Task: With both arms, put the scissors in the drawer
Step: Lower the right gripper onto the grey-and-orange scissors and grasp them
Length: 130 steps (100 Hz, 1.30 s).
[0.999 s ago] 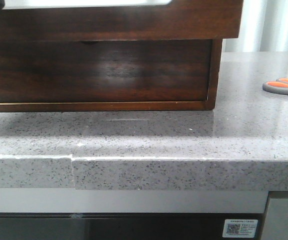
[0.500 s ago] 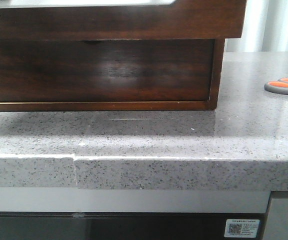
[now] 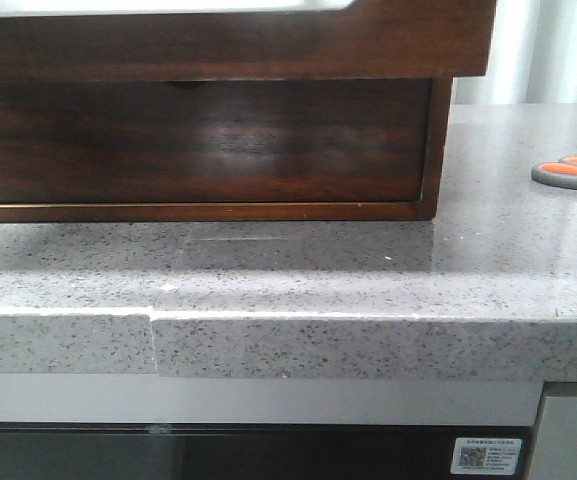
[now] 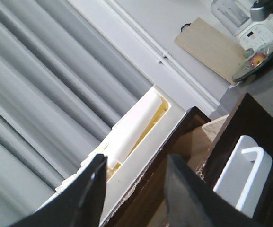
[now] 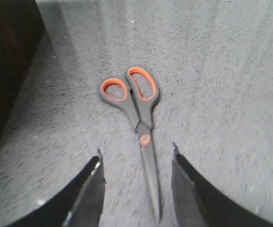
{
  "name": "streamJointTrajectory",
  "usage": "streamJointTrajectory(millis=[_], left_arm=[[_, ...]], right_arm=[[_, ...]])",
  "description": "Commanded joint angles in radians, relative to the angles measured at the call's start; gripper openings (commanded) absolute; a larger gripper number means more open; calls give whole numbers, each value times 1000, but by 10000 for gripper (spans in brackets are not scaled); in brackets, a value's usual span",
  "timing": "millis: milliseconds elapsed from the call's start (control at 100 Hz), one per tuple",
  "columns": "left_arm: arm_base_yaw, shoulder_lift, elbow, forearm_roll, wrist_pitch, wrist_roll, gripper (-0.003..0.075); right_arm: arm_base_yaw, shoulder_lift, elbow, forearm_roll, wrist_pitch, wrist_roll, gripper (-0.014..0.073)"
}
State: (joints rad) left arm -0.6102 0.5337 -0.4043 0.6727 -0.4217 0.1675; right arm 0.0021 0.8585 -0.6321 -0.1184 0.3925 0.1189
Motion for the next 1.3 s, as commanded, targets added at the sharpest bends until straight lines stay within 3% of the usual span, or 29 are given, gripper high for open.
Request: streamJointTrajectory(millis=[0, 270, 430, 760, 1289], left_arm=[[-7, -4, -25, -39, -6, -14, 277], [-7, -4, -25, -39, 1, -14, 276], [-7, -4, -25, -39, 1, -14, 276], [-7, -4, -25, -39, 1, -14, 275], [-7, -4, -25, -39, -1, -14, 275]], right_arm=[[0, 124, -118, -52, -37, -8, 305], [0, 519, -446, -85, 285, -8, 305], [8, 658, -590, -85, 395, -27, 305], [31, 765, -674, -13, 467, -108, 305], [31, 833, -682, -9, 484, -110, 305]])
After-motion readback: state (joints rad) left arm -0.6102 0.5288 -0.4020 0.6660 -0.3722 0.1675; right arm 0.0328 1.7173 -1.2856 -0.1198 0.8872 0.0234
